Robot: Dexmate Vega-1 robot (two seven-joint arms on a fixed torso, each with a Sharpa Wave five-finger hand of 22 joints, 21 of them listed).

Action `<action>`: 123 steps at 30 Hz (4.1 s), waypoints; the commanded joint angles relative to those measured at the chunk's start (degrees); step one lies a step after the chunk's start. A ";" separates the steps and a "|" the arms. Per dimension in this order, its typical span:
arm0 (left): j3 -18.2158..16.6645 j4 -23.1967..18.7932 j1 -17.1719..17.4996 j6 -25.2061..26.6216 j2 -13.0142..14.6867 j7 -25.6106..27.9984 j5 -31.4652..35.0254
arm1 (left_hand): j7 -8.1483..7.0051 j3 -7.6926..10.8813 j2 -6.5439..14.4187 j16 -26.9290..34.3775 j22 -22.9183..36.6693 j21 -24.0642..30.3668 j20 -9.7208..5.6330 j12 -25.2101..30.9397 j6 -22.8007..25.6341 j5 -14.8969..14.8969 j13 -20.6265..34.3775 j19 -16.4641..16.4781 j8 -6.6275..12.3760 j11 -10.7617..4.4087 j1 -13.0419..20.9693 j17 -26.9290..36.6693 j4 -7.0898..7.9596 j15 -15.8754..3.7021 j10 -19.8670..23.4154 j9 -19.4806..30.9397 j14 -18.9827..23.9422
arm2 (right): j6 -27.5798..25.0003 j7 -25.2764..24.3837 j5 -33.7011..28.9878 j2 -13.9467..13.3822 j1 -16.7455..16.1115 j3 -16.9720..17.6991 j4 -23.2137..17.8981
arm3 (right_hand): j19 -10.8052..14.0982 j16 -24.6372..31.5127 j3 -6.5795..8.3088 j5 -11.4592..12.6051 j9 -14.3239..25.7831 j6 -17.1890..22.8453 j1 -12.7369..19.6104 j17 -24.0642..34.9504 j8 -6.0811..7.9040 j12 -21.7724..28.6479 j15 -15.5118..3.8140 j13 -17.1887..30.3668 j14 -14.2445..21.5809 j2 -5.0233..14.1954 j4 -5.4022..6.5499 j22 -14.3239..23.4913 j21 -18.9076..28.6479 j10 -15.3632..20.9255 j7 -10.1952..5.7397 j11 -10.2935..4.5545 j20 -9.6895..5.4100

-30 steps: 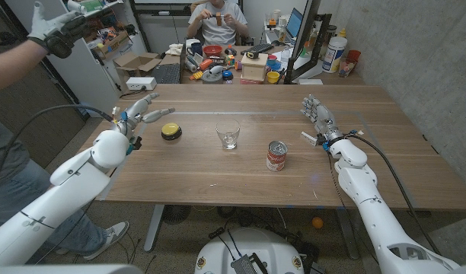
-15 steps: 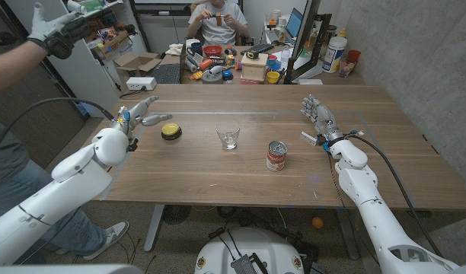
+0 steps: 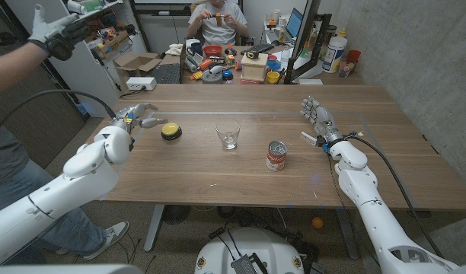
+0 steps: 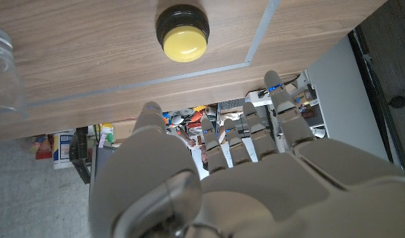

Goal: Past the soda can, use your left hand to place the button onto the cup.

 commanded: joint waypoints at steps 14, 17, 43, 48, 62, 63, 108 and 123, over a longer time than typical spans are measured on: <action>10.12 4.79 -6.92 7.23 0.33 -8.08 29.59 | 0.79 -0.86 -0.56 -0.90 0.02 -0.92 -0.01 -1.39 -5.50 -0.07 0.16 2.09 -2.89 0.45 -0.01 0.22 0.14 -0.46 -1.17 0.14 0.13 | 0.07 0.09 -0.17 -0.35 -0.43 0.12 0.63 | 0.00 -0.07 -0.19 0.28 0.17 0.16 -0.31 0.11 -0.23 0.19 0.70 0.12 0.23 -0.15 -0.21 0.13 -0.57 0.33 -0.67 -0.17 0.78; 10.78 6.12 -7.47 6.05 -0.85 -8.35 31.77 | 0.98 -1.01 -0.62 -1.08 0.03 -0.98 -0.06 -1.95 -7.59 0.00 0.22 2.87 -3.82 0.64 0.05 0.24 0.15 -0.40 -2.12 0.23 0.23 | 0.10 0.06 -0.28 -0.40 -0.39 0.03 0.45 | 0.01 -0.09 -0.20 0.28 0.17 0.15 -0.30 0.10 -0.24 0.17 0.68 0.12 0.20 -0.18 -0.24 0.13 -0.61 0.29 -0.70 -0.23 0.81; 7.74 16.38 -7.58 -3.11 -12.08 -3.83 30.42 | 1.61 -1.72 -1.13 -1.99 -0.01 -0.89 -0.10 -3.14 -10.42 0.11 0.49 6.44 -4.98 2.05 0.07 0.33 0.20 0.66 -4.24 0.53 -0.42 | -0.71 -0.59 -1.27 -1.03 0.12 -1.08 -0.62 | 0.19 -0.15 -0.38 0.30 0.19 0.27 -0.35 0.04 -0.22 0.15 0.64 0.14 0.30 -0.54 -0.63 0.15 -1.13 0.32 -0.88 -0.27 1.33; 7.45 18.09 -8.77 -3.54 -13.75 -4.40 27.79 | 1.61 -1.84 -1.24 -1.99 -0.02 -0.88 -0.11 -3.09 -10.17 0.11 0.52 6.89 -4.88 2.23 0.02 0.34 0.21 0.81 -4.05 0.56 -0.28 | -0.27 -0.52 -1.29 -1.07 0.34 -0.99 -0.01 | 0.25 -0.15 -0.40 0.31 0.19 0.32 -0.33 0.03 -0.20 0.17 0.63 0.14 0.34 -0.58 -0.70 0.15 -1.22 0.36 -0.89 -0.20 1.36; 10.59 21.78 -12.44 -4.86 -14.79 -5.69 26.15 | 1.56 -2.06 -1.38 -2.16 -0.06 -1.08 -0.02 -3.24 -9.40 0.13 0.60 7.56 -4.59 2.14 0.03 0.39 0.23 0.97 -4.29 0.61 -0.37 | 0.82 -0.16 -0.97 -0.91 1.01 -0.74 1.58 | 0.38 -0.17 -0.42 0.33 0.20 0.43 -0.34 0.03 -0.18 0.15 0.56 0.15 0.35 -0.61 -0.82 0.16 -1.41 0.34 -0.94 -0.22 1.39; 10.91 21.96 -12.73 -4.88 -14.79 -5.93 26.26 | 1.55 -2.07 -1.38 -2.17 -0.06 -1.09 -0.02 -3.21 -9.39 0.13 0.60 7.58 -4.59 2.18 0.03 0.39 0.23 0.98 -4.23 0.62 -0.36 | 0.88 -0.17 -0.83 -0.81 1.03 -0.64 1.70 | 0.39 -0.18 -0.43 0.33 0.20 0.43 -0.35 0.03 -0.18 0.16 0.51 0.15 0.34 -0.61 -0.83 0.16 -1.43 0.37 -0.94 -0.21 1.39; 15.22 30.39 -17.44 -7.71 -19.13 -4.86 22.68 | 1.77 -2.16 -0.78 -2.37 -0.11 -2.29 0.03 -3.27 -8.10 0.01 0.78 7.70 -4.25 2.30 0.45 0.55 0.34 1.05 -4.01 0.67 -0.22 | 2.82 0.80 -0.92 -0.63 3.67 -0.64 5.38 | 0.75 -0.16 -0.61 0.38 0.22 0.83 -0.66 0.07 -0.13 0.23 0.25 0.16 0.58 -0.66 -1.06 0.18 -2.15 0.68 -1.10 -0.42 1.50; 16.73 31.13 -17.64 -4.52 -19.61 -4.66 23.28 | 1.92 -2.15 -0.67 -2.24 -0.07 -2.33 -0.09 -3.30 -8.34 -0.05 0.82 8.55 -4.40 2.52 0.81 0.54 0.23 1.29 -3.97 0.67 0.37 | 2.70 1.51 -1.52 -0.23 5.75 -1.50 6.24 | 0.84 -0.19 -0.65 0.39 0.22 0.82 -0.75 0.07 -0.16 0.19 0.23 0.16 0.55 -0.66 -1.14 0.19 -2.42 0.62 -1.22 -0.41 1.89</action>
